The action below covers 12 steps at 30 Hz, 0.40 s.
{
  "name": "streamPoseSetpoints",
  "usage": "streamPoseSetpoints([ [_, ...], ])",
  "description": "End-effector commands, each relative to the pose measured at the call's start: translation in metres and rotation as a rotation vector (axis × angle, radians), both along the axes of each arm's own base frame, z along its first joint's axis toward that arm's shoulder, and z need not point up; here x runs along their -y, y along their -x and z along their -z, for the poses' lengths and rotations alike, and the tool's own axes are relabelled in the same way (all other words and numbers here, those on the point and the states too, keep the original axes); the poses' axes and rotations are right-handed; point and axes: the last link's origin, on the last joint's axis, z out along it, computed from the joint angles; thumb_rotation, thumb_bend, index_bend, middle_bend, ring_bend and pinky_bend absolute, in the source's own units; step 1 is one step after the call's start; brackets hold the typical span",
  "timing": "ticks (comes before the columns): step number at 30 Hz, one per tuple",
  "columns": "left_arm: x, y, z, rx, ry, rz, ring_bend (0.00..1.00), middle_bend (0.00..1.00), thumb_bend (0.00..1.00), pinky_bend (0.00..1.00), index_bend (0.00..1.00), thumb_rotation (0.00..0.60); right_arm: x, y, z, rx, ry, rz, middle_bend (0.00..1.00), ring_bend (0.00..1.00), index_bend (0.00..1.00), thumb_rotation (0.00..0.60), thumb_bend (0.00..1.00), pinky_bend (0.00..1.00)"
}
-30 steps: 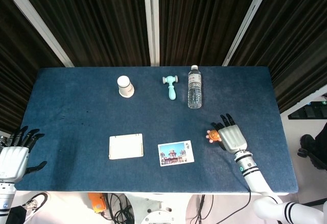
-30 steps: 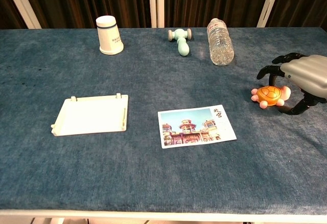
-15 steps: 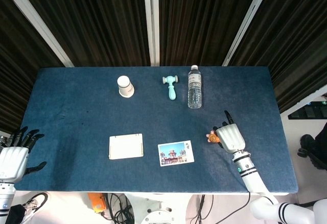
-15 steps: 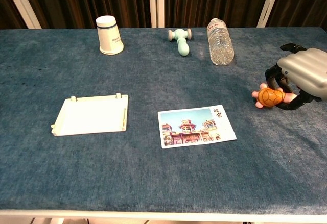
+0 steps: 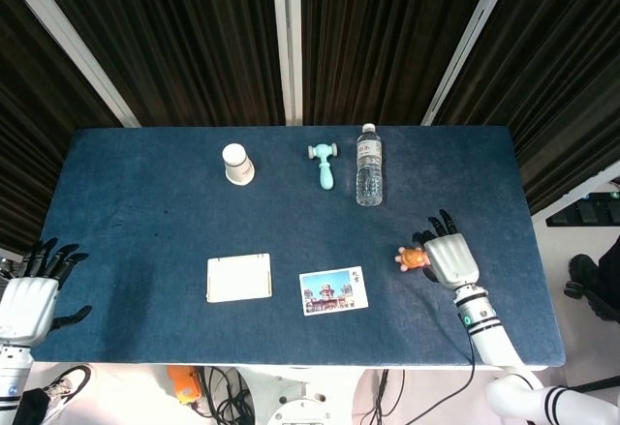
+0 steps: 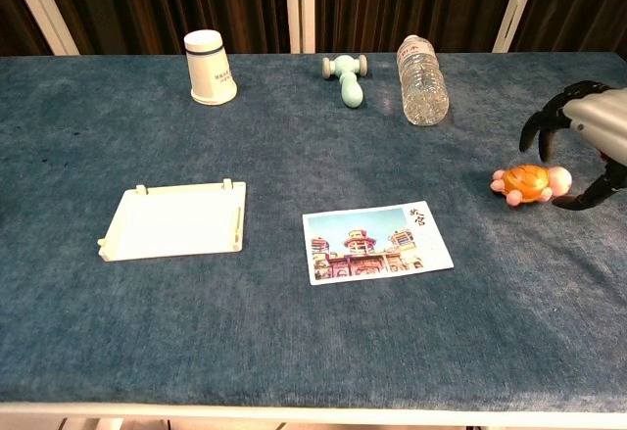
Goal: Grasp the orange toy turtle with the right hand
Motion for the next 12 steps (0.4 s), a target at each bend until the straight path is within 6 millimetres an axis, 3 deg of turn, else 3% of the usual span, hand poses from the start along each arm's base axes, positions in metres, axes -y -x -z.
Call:
streamPoseSetpoints([
  [1,0.0,-0.004,0.0,0.0,-0.001,0.007,0.0,0.14,0.1,0.05,0.23,0.6,-0.005,0.008,-0.019,0.035,0.017,0.021,0.0,0.0,0.0,0.6,0.0,0.0],
  [12,0.003,-0.008,-0.008,-0.01,-0.035,0.008,0.0,0.14,0.1,0.05,0.23,0.6,-0.047,0.042,-0.085,0.071,0.094,0.092,0.0,0.0,0.0,0.6,0.0,0.0],
])
